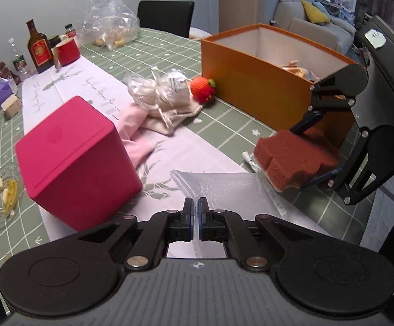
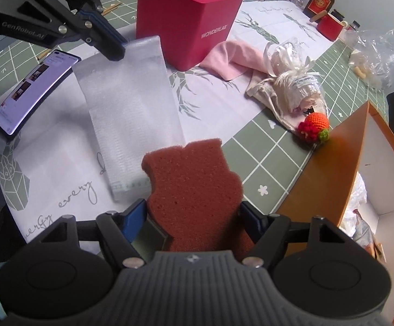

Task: Organize soft objects
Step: 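Carry the sponge with the right gripper while the left gripper carries the sheet to the box, then open both grippers to drop the sponge and sheet into the box, then move both grippers back over the table toward the gift bag and pink cloth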

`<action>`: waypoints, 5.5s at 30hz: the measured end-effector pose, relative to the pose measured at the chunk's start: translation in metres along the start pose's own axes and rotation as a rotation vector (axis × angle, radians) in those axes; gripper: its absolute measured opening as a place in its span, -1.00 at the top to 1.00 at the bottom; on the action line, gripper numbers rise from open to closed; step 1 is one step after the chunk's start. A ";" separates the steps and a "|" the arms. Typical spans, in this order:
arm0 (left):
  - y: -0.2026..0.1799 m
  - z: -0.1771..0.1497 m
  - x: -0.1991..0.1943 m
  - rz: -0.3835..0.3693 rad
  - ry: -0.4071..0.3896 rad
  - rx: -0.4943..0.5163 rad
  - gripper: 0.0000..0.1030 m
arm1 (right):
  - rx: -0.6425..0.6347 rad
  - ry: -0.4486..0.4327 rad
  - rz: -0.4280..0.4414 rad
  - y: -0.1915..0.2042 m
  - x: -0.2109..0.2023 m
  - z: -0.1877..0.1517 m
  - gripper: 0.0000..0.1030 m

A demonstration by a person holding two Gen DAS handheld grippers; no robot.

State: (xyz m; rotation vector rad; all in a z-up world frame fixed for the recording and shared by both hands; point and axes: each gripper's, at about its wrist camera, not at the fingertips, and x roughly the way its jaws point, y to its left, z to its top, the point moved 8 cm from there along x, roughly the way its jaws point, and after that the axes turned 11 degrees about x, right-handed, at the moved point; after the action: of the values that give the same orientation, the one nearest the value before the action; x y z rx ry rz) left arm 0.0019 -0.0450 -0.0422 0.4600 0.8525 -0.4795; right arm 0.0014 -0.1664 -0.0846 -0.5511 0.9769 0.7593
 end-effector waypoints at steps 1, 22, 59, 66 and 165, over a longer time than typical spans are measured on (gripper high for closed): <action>0.001 0.001 0.000 0.003 -0.004 -0.003 0.94 | 0.002 -0.005 -0.001 -0.001 -0.001 0.001 -0.41; 0.019 0.047 -0.042 0.112 -0.146 -0.027 0.94 | 0.120 -0.221 -0.037 -0.024 -0.056 0.044 -0.40; -0.086 0.227 -0.031 -0.007 -0.348 0.172 0.94 | 0.522 -0.403 -0.229 -0.181 -0.150 -0.008 -0.40; -0.105 0.234 0.010 -0.034 -0.276 0.221 0.94 | 0.597 -0.344 -0.285 -0.206 -0.127 -0.023 -0.40; 0.030 0.071 0.068 0.126 -0.095 -0.079 -0.26 | 0.300 -0.268 -0.240 -0.114 -0.004 0.116 -0.57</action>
State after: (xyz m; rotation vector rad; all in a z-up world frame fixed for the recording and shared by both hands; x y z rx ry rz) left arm 0.0997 -0.0748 -0.0500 0.4120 0.7436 -0.3478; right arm 0.1500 -0.1558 -0.0186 -0.2883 0.7413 0.4463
